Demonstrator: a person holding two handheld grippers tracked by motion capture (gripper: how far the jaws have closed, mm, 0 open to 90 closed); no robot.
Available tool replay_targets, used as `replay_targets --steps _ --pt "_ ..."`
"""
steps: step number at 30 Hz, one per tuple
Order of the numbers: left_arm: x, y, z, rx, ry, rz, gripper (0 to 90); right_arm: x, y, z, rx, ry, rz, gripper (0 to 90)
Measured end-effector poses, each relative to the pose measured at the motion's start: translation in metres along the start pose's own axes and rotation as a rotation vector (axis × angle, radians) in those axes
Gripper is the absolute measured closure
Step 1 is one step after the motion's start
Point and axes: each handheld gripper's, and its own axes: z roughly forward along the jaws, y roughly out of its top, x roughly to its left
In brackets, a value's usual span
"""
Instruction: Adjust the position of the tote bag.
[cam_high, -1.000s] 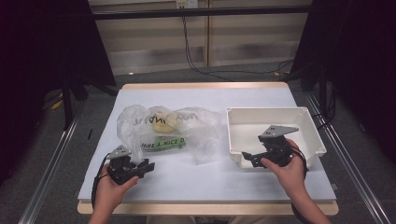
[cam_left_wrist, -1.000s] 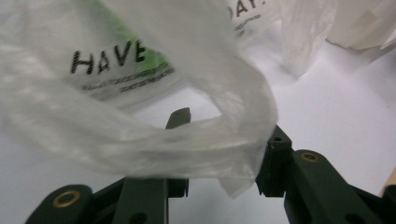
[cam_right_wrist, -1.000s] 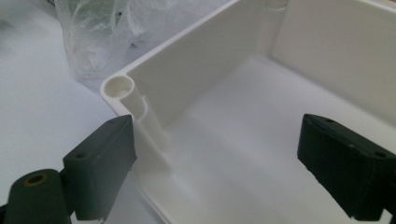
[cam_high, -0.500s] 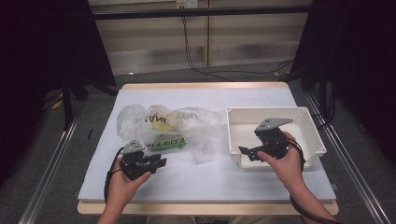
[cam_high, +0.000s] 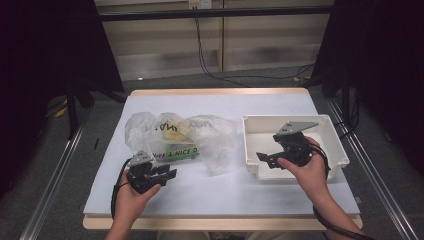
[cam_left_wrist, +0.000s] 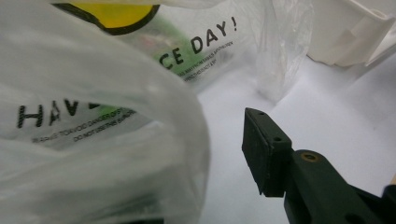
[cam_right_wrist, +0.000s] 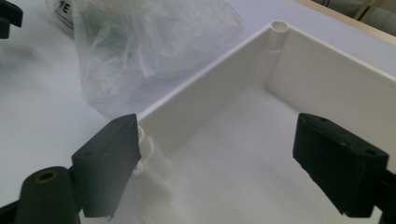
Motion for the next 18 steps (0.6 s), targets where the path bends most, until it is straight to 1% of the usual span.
replay_targets --steps 5,6,7,8,9,10,11,13,14,15,17,18 --pt "0.004 -0.004 -0.006 -0.005 0.018 -0.015 62.6 0.014 0.018 0.008 -0.014 0.039 -0.024 16.8" --pt "0.005 -0.005 -0.007 -0.007 0.016 -0.019 62.7 0.017 0.021 0.010 -0.015 0.041 -0.037 17.3" --pt "0.006 -0.005 -0.008 -0.004 0.021 -0.016 62.7 0.021 0.025 0.014 -0.017 0.055 -0.045 17.3" --pt "0.007 -0.005 -0.009 -0.008 0.018 -0.024 62.6 0.023 0.027 0.016 -0.019 0.065 -0.039 17.4" --pt "0.008 -0.006 -0.009 -0.002 0.021 -0.020 62.6 0.026 0.029 0.020 -0.024 0.084 -0.037 18.0" --pt "0.009 -0.007 -0.010 -0.002 0.023 -0.030 62.3 0.028 0.031 0.022 -0.025 0.090 -0.040 18.8" --pt "0.011 -0.007 -0.011 0.005 0.031 -0.024 61.9 0.031 0.032 0.025 -0.023 0.095 -0.044 19.2" --pt "0.013 -0.009 -0.012 0.007 0.036 -0.041 60.3 0.037 0.035 0.032 -0.027 0.114 -0.051 19.4" --pt "0.013 -0.011 -0.013 0.014 0.044 -0.036 59.2 0.040 0.036 0.034 -0.026 0.115 -0.053 20.5" --pt "0.014 -0.012 -0.014 0.019 0.041 -0.035 58.7 0.044 0.039 0.037 -0.029 0.124 -0.067 21.7" --pt "0.017 -0.014 -0.016 0.026 0.053 -0.041 57.5 0.050 0.043 0.040 -0.036 0.138 -0.076 21.9" --pt "0.018 -0.015 -0.018 0.032 0.052 -0.042 56.8 0.054 0.045 0.042 -0.037 0.145 -0.079 22.0"
